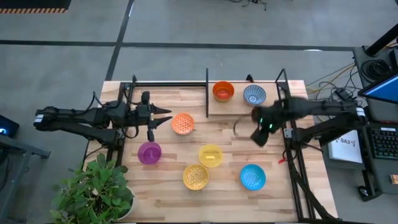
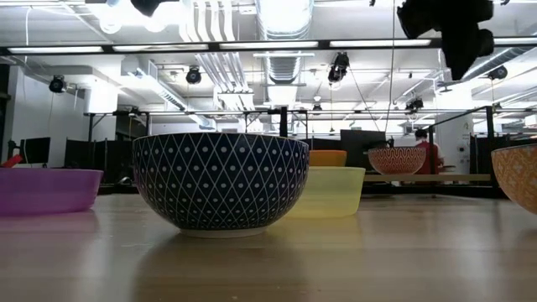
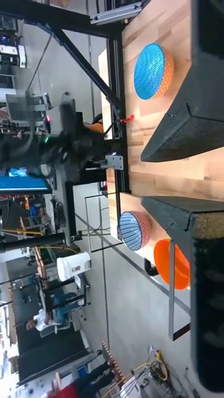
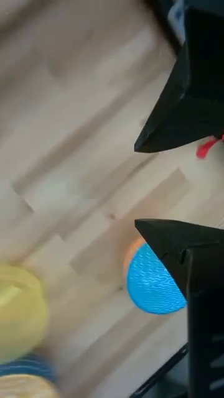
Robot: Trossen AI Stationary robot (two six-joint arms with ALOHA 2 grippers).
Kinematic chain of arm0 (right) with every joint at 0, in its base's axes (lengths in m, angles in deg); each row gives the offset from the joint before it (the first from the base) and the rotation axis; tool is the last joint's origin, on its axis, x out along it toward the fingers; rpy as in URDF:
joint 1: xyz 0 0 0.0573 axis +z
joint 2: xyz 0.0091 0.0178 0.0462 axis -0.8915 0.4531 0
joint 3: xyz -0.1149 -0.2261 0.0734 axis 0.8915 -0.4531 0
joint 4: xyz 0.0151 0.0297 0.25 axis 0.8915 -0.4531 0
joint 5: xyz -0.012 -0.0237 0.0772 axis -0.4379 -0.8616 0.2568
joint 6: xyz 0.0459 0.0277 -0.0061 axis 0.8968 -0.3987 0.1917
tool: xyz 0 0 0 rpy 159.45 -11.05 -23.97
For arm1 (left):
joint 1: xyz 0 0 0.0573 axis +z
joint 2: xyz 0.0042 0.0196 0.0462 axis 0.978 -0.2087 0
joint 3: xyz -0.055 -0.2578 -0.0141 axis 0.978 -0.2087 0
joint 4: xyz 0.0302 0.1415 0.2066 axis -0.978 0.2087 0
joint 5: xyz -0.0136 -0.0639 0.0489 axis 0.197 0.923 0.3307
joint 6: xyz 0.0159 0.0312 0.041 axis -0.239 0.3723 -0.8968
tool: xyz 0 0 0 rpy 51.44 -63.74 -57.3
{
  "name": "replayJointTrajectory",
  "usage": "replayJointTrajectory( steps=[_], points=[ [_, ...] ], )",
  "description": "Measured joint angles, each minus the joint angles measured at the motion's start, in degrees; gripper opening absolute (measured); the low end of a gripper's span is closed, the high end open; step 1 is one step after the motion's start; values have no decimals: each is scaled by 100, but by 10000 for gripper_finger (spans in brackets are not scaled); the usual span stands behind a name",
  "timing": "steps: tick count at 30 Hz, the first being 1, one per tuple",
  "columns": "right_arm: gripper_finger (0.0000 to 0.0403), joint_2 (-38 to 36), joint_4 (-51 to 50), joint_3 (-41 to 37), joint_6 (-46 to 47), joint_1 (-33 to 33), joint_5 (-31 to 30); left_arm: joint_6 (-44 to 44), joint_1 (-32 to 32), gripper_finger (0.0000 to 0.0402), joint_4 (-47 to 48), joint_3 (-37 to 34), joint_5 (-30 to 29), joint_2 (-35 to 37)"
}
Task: Place and stack bowls onto a shelf
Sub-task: Stack the blue patterned bowl on top of the dark blue patterned bowl the shelf
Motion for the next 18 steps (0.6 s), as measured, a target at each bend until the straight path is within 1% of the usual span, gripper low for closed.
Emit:
replayJointTrajectory(
  steps=[7,10,14,18],
  points=[
    [159,567,1215,-616,494,1643,-49,189,0,82,-26,0,3,-20],
    [155,842,1558,-811,708,2208,-353,189,2,82,-26,0,4,-22],
    [151,1235,1702,-914,945,2778,-692,192,2,82,-24,0,7,-33],
    [148,1587,1739,-914,1017,3073,-838,195,1,82,-24,0,7,-33]
  ],
)
